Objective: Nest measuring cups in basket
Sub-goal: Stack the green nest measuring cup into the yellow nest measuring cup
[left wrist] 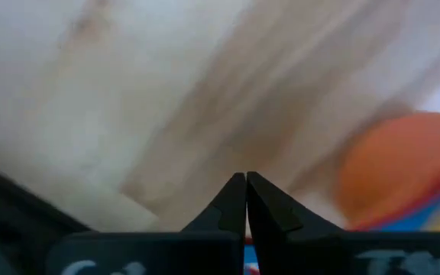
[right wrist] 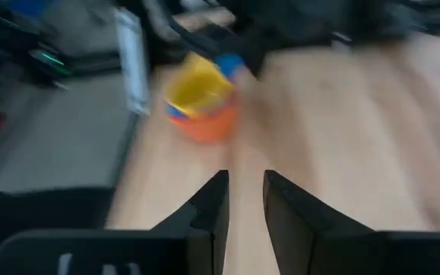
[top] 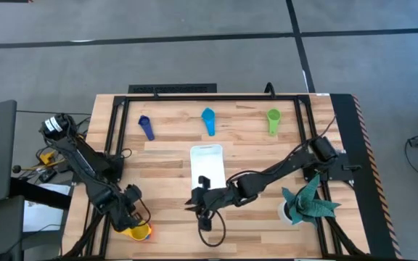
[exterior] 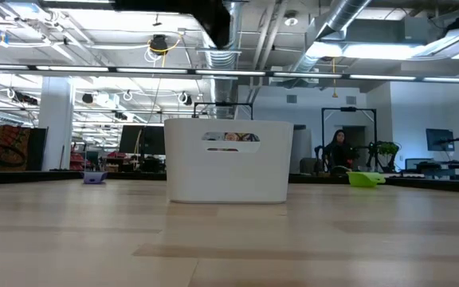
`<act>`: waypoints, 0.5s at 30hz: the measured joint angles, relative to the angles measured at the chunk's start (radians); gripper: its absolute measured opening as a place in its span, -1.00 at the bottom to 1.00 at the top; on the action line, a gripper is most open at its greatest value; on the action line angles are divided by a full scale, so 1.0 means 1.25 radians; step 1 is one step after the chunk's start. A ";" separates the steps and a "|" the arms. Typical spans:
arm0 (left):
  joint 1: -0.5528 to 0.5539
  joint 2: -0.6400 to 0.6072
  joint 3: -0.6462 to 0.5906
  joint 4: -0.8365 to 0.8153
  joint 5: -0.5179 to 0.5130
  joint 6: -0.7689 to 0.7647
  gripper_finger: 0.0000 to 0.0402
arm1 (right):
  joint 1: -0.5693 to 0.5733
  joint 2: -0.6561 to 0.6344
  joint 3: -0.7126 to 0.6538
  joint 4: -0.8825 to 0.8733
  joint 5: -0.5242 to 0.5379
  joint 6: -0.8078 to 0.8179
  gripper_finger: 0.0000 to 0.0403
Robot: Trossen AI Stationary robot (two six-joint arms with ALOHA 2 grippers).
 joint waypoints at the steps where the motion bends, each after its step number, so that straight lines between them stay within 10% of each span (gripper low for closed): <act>1: -0.006 0.000 0.002 0.007 -0.004 -0.014 -1.00 | -0.004 0.009 0.002 0.037 -0.026 0.000 -0.47; 15: -0.035 0.043 0.006 0.231 -0.132 -0.083 -1.00 | -0.029 0.057 0.004 0.047 -0.092 -0.006 -0.47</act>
